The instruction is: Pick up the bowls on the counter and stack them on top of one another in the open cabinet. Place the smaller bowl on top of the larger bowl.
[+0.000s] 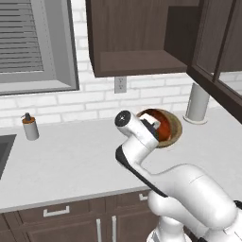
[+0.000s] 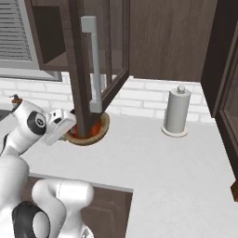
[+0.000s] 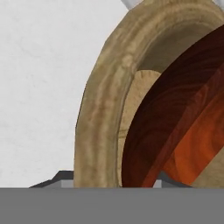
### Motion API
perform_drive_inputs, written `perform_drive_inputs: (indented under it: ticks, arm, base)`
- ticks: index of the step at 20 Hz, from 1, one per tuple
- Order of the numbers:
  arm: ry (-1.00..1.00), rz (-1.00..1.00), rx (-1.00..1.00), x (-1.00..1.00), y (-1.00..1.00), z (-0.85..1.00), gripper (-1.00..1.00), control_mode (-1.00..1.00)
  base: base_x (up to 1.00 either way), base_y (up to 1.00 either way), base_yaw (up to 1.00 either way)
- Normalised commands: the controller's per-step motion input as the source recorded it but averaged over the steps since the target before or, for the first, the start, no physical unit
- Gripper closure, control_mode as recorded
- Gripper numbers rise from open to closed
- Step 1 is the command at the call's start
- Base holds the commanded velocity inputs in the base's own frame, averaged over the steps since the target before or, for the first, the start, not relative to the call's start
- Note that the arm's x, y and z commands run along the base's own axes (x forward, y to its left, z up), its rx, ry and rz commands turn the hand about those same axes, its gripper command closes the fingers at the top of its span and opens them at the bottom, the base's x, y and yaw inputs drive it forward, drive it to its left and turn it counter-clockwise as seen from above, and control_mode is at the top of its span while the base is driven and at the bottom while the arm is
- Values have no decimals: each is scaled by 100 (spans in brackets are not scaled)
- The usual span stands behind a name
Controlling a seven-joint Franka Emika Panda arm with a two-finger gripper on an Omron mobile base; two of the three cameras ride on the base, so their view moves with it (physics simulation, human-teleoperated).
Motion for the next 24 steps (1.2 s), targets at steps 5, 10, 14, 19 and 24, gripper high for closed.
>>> perform_drive_inputs:
  ticks: [5, 10, 14, 19, 24]
  arm:
    - [-23, 20, 0, -45, 4, 100, 100, -100]
    - [-13, 19, -1, -36, 17, 100, 100, -100]
    - [-7, 12, -1, -33, 20, 100, 100, -100]
    - [-4, 8, -1, -9, 21, 100, 100, -100]
    - [0, 3, 0, 54, 6, 100, 100, -100]
  base:
    - [0, 0, 0]
    - [0, 0, 0]
    - [0, 0, 0]
    - [0, 0, 0]
    - [0, 0, 0]
